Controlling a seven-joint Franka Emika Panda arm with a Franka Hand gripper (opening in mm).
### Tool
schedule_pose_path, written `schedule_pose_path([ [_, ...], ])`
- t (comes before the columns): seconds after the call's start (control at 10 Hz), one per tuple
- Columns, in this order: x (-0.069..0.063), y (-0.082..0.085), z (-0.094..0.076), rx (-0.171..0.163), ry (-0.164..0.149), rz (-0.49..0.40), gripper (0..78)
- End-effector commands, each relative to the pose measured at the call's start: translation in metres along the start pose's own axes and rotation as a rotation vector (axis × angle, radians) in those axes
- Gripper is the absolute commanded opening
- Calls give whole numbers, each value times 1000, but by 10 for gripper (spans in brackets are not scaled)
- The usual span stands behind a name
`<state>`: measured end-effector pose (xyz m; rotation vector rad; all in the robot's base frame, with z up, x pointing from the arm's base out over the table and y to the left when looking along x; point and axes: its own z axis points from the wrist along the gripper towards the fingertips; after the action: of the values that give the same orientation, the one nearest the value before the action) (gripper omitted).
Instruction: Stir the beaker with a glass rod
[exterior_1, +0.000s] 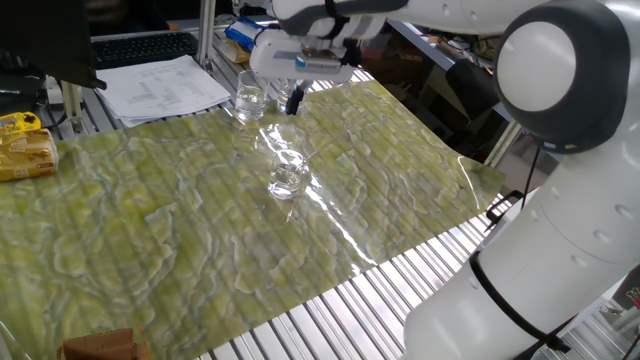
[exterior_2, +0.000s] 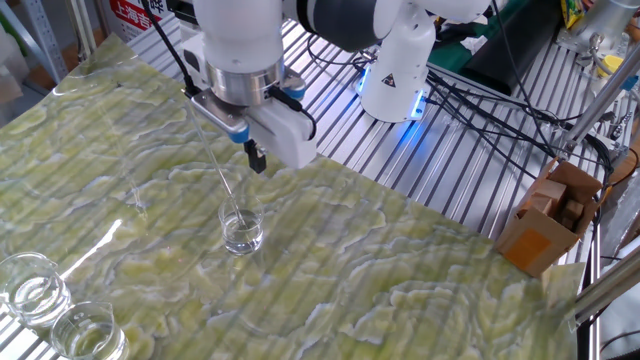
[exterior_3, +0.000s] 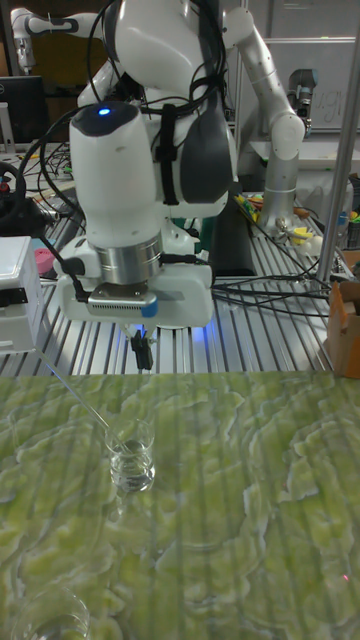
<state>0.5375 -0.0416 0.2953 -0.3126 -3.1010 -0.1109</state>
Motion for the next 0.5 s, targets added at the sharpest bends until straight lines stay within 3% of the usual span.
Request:
schedule_pose_path([
  [0.1, 0, -5, 9, -15, -36, 12, 0],
  [0.3, 1, -4, 9, -10, -21, 16, 0],
  [0.5, 1, -4, 9, 1, 15, 56, 0],
])
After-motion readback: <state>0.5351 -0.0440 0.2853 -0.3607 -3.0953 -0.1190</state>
